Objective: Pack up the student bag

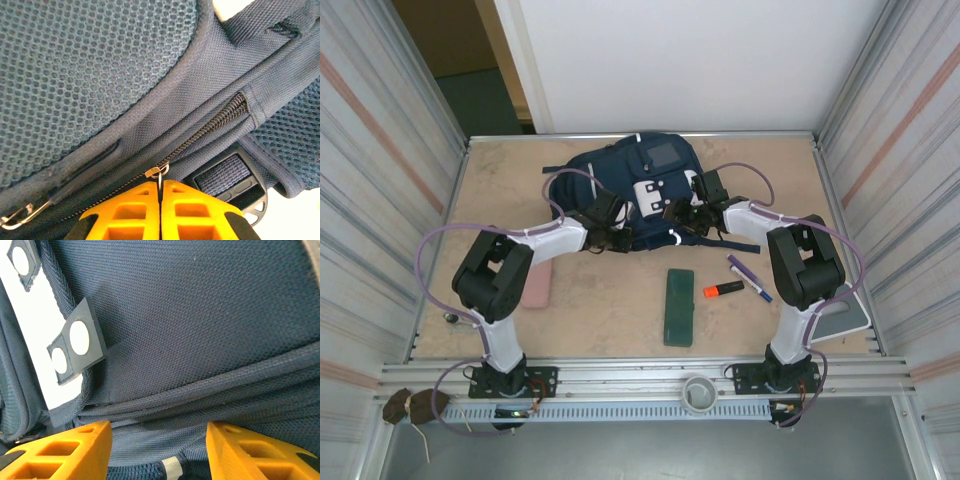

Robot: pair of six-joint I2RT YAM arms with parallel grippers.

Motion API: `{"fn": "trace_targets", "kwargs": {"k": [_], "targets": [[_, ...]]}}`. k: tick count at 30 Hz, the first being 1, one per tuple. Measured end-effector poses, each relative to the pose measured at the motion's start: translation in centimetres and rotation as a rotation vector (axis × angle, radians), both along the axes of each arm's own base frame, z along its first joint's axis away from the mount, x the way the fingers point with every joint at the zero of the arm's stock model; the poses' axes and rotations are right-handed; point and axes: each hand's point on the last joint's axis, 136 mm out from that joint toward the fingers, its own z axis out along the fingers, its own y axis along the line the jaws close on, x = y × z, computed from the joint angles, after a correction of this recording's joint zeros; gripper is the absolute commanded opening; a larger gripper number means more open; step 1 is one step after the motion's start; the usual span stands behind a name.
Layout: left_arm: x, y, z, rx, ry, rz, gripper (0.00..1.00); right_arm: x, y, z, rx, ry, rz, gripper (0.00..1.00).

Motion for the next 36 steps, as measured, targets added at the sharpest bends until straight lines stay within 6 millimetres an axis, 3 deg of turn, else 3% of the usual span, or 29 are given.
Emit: {"fn": "trace_targets", "kwargs": {"k": [5,11,16,25,29,36], "targets": [[-0.1,-0.3,1.1,-0.018,-0.018,-0.007,0.00,0.3,0.0,-0.4,-0.055,-0.001,-0.016,0.46],[-0.2,0.0,2.4,-0.014,-0.040,-0.007,0.00,0.8,-1.2,-0.9,-0.151,-0.027,-0.059,0.09],[-0.8,1.4,2.5,0.067,-0.044,-0.009,0.00,1.4,-2.1,-0.9,-0.195,-0.055,-0.082,0.03],[-1.2,5.3,3.2,0.158,-0.050,0.037,0.00,1.8,-2.9,-0.9,-0.198,-0.060,-0.062,0.03],[-1.3,5.5,4.3,0.133,-0.062,0.042,0.00,2.3,-3.0,-0.5,-0.216,-0.064,-0.013,0.08],[-2.0,3.6,6.2,-0.019,-0.040,0.026,0.00,2.4,-4.1,2.2,-0.259,-0.099,0.054,0.37]]}}
